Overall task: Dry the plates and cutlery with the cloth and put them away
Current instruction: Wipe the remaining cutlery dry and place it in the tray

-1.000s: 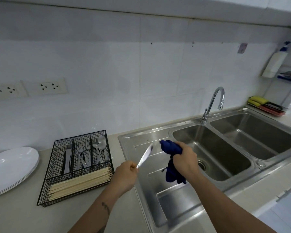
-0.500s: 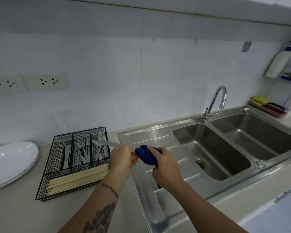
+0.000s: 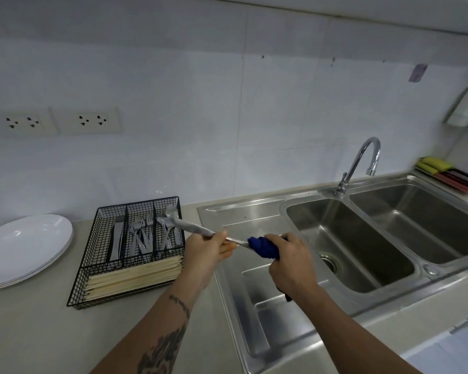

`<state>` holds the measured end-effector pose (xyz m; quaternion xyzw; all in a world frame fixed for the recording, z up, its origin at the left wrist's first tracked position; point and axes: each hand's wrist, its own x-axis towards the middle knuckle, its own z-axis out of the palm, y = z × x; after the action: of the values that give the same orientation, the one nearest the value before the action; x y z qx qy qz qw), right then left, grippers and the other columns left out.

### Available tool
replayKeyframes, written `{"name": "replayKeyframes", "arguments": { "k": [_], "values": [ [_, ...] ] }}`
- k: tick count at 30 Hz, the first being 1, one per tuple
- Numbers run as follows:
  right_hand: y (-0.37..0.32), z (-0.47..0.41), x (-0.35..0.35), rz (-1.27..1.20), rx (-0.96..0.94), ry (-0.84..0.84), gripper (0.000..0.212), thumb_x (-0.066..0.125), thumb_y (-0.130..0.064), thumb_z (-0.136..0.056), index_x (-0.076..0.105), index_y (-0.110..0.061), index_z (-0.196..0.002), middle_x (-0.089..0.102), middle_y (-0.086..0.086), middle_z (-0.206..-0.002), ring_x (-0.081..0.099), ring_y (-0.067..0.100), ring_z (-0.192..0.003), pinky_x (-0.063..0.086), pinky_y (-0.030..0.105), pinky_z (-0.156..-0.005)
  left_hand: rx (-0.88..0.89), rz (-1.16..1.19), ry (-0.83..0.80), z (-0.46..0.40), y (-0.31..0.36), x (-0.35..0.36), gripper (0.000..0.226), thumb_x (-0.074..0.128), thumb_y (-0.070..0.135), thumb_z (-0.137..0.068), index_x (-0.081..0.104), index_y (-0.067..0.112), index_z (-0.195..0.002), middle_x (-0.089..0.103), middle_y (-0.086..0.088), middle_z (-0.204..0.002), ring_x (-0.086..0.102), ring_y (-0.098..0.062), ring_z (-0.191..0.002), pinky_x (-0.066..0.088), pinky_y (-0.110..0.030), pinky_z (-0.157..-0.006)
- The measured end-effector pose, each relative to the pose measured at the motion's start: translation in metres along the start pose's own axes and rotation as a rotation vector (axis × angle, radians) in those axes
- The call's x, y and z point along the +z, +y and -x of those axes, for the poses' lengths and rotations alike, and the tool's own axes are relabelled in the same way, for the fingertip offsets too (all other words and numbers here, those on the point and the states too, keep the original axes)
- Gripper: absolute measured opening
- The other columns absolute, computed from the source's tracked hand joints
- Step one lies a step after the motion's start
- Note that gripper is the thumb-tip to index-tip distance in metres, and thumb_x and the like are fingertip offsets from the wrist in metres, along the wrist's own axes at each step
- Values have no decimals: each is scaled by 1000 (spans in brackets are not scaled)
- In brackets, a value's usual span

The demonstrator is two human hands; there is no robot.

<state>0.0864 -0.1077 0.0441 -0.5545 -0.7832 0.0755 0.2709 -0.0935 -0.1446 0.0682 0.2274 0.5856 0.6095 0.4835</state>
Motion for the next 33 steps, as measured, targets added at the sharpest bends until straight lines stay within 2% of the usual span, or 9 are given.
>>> {"name": "replayKeyframes", "arguments": {
  "k": [5,9,11,15,21,25,28,30,33],
  "values": [
    [-27,-9,2,-116,-48,53,63,59,1,-67,61,-25,-124,58,6,-106,54,27,-92,49,42,-80,43,-62,7,-3,-7,0,14,63,12,-95,66,-1,-89,74,-19,-84,75,-25,-77,61,-34,-71],
    [-43,-4,16,-16,-198,1,68,69,-2,-65,59,-24,-129,59,5,-109,54,26,-91,50,40,-77,-6,48,45,-13,0,-4,17,60,15,-97,64,-2,-96,74,-19,-87,74,-29,-79,60,-36,-67],
    [-34,-1,25,2,-205,-31,68,72,-4,-65,59,-25,-128,60,4,-108,55,25,-91,51,41,-76,-17,54,103,-19,1,-16,18,59,14,-98,62,-3,-95,72,-22,-85,73,-31,-77,60,-37,-67],
    [-33,-3,30,-10,-174,-57,65,72,-4,-67,60,-27,-126,60,2,-109,54,23,-93,52,42,-77,8,27,135,-18,-3,-33,15,56,11,-99,60,2,-87,70,-19,-77,72,-26,-68,60,-37,-67],
    [-68,-13,43,-78,-265,-82,69,67,0,-67,58,-24,-131,60,5,-112,54,25,-90,52,39,-74,41,-69,122,-33,-1,-38,19,59,19,-97,63,1,-92,71,-22,-93,72,-32,-83,62,-46,-71],
    [-57,-11,57,-119,-282,-206,56,66,3,-65,68,-25,-113,61,0,-100,56,19,-86,52,37,-74,57,-222,285,-46,0,-72,32,53,27,-100,60,0,-84,67,-14,-73,66,-20,-60,56,-28,-53],
    [-51,-15,64,-167,-205,-263,57,60,7,-65,69,-29,-107,60,-5,-94,56,14,-83,53,34,-74,-3,-299,357,-58,1,-100,35,45,29,-100,62,3,-82,59,-16,-71,54,-21,-58,48,-31,-51],
    [-49,-20,69,-194,-165,-286,56,59,8,-66,69,-29,-108,59,-6,-94,57,13,-80,53,34,-73,-78,-243,368,-67,7,-116,32,43,26,-99,66,6,-88,52,-9,-64,48,-20,-54,39,-29,-48],
    [-52,-30,74,-257,-104,-347,56,57,9,-72,66,-32,-109,55,-8,-97,60,14,-76,56,38,-69,-212,-148,393,-85,19,-141,23,49,21,-96,64,11,-83,47,-6,-57,45,-20,-48,36,-28,-49]
  ]
}}
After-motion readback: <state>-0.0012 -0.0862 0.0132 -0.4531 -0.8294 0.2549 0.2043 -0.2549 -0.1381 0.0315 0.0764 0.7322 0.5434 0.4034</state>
